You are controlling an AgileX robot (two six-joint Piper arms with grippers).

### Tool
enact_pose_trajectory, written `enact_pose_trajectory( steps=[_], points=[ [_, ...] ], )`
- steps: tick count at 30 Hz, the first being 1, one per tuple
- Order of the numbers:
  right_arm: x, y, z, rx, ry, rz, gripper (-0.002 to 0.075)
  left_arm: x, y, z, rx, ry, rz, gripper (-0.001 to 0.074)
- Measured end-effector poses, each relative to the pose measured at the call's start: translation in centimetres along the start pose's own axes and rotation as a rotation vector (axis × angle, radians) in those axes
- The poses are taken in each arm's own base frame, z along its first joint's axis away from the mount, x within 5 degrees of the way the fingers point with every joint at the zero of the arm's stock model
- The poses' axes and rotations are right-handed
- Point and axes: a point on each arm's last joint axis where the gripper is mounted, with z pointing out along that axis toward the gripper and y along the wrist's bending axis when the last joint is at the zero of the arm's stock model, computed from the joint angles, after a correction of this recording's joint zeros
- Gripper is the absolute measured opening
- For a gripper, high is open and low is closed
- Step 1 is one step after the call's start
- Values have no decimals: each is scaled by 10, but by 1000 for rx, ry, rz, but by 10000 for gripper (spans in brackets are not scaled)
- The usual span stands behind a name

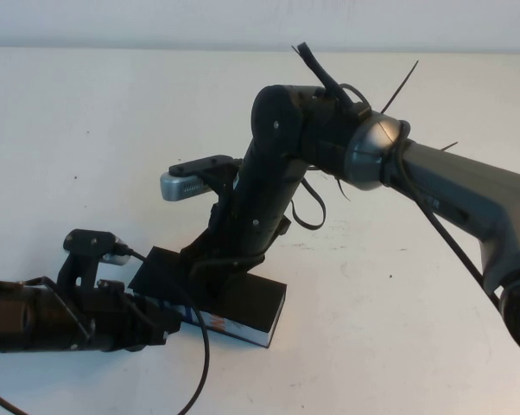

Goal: Return glasses to glasses case
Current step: Close the glasses case

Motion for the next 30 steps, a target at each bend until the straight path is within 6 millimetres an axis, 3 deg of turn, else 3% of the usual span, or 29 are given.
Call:
enact_pose_trajectory(
  steps=[12, 16, 22, 30],
  points=[
    [1, -1, 3, 26, 11, -12, -12, 2, -2, 0, 19, 26, 0, -1],
    [-2, 0, -14, 88, -19, -52, -12, 3, -7, 0, 76, 35, 5, -1],
    [-11, 9, -54, 107, -136, -86, -13, 5, -10, -1, 113, 52, 6, -1],
    [-15, 12, -64, 112, -168, -96, -13, -8, -11, -1, 121, 15, 15, -1]
  ],
)
